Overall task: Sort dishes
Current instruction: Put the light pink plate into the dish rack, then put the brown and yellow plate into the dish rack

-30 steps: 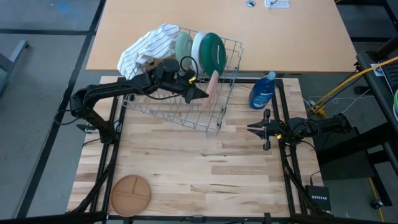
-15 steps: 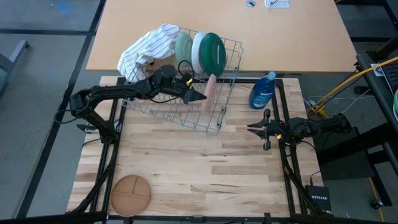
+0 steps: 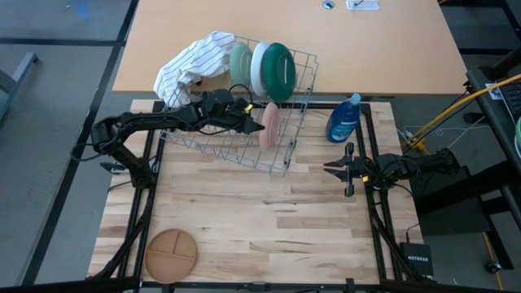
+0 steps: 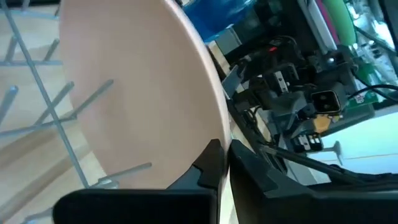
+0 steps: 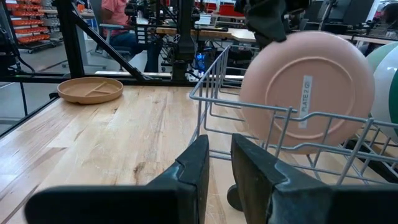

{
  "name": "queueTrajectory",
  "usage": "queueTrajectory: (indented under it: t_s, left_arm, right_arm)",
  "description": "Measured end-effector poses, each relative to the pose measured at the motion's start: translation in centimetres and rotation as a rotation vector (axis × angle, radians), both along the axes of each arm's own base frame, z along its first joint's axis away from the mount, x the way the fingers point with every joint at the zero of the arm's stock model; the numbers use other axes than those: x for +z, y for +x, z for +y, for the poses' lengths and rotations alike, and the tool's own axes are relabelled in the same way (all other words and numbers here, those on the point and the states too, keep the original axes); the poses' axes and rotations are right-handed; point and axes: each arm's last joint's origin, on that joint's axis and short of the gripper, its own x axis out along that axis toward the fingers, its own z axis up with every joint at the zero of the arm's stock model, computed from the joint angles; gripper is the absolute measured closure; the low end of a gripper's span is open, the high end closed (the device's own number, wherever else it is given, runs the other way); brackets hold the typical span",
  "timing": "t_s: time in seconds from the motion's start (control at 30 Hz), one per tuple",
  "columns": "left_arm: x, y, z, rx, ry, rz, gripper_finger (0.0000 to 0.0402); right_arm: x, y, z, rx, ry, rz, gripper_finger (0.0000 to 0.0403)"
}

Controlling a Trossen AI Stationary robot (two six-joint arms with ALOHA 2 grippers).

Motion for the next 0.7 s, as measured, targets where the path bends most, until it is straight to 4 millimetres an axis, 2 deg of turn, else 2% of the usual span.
queueTrajectory:
  t_s: [0.3,0.5,0.7]
  left_arm:
    - [-0.2,-0.2,0.1,0.022,-0.016,0.021,0.0359]
    - [-0.3,-0.7,1.0,0.004,0.007,0.033,0.0308]
    - [-0.3,-1.5,2.6,0.012,-0.046,0.020,0.0260]
  right_arm:
    - [0.0,0.0,0.0,0.000,0.000,-0.001,0.0331]
    - [0.0,0.0,0.0,0.000,0.000,0.000,0.0331]
    - [0.0,0.0,0.0,-0.001,0.000,-0.001,0.0331]
